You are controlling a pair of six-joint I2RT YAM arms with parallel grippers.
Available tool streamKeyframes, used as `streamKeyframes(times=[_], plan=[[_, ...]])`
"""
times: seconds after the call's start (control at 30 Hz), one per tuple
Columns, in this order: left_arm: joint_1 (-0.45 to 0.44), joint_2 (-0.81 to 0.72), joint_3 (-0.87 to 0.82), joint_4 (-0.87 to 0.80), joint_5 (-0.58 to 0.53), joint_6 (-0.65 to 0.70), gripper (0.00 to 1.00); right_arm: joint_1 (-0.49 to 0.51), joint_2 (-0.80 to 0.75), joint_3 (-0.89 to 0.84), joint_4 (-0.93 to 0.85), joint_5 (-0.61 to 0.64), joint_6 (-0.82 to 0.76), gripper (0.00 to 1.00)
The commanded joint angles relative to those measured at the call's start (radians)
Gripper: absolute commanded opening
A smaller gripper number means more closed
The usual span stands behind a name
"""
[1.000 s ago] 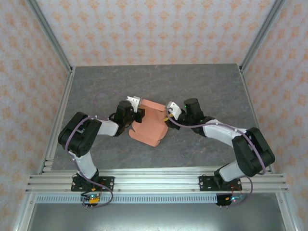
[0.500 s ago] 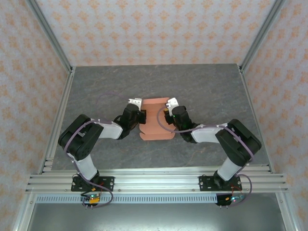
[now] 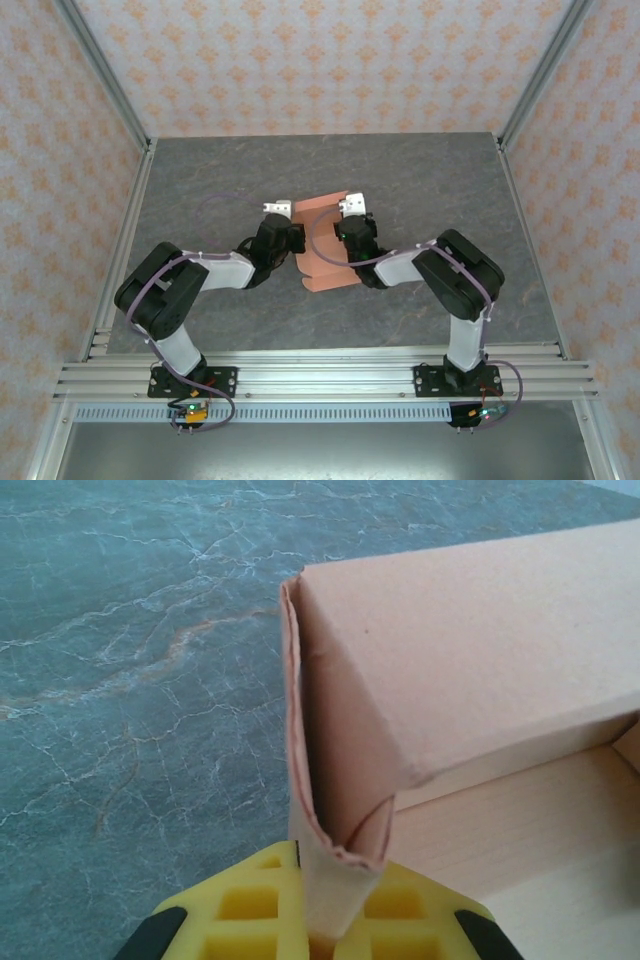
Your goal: Fold the paper box
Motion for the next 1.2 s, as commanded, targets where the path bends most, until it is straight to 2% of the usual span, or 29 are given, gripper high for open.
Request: streamKeyframes(times=[0.0,0.07,0.27,0.33,0.4,0.5,0.67,0.87,1.03,1.17], plan=[[-0.041,-0.025,0.031,-0.041,0.020,-0.063,0.00,0.026,0.047,0.051,0.133,0.191,0.025,0.11],[-0.043,-0.025,0.033,-0.045,0.017,-0.080,0.00,0.034,0.067,0.056,0.162,0.235,0.040,0.08],[-0.043,-0.034,0.027,-0.077,-0.005,-0.098,0.00,0.038,0.036,0.049,0.101,0.204,0.100,0.08],[-0.043,-0.043,0.034,-0.109,-0.024,-0.092,0.00,0.038,0.015,0.028,0.091,0.132,0.121,0.16],[-0.043,-0.051,0.039,-0.136,-0.041,-0.091,0.00,0.038,-0.017,-0.006,0.086,0.016,0.139,0.32],[-0.036,-0.050,0.047,-0.156,-0.058,-0.094,0.00,0.038,-0.075,-0.068,0.092,-0.132,0.143,0.40],[-0.020,-0.042,0.092,-0.231,-0.070,-0.128,0.00,0.033,-0.189,-0.162,0.060,-0.242,0.126,0.56],[-0.018,-0.033,0.099,-0.241,-0.062,-0.126,0.00,-0.028,-0.326,-0.223,-0.013,-0.504,0.043,0.61],[-0.017,-0.040,0.095,-0.248,-0.077,-0.123,0.00,-0.101,-0.389,-0.239,-0.071,-0.531,-0.028,0.62],[-0.017,-0.035,0.099,-0.241,-0.057,-0.129,0.00,-0.135,-0.366,-0.212,-0.090,-0.656,-0.096,0.61]])
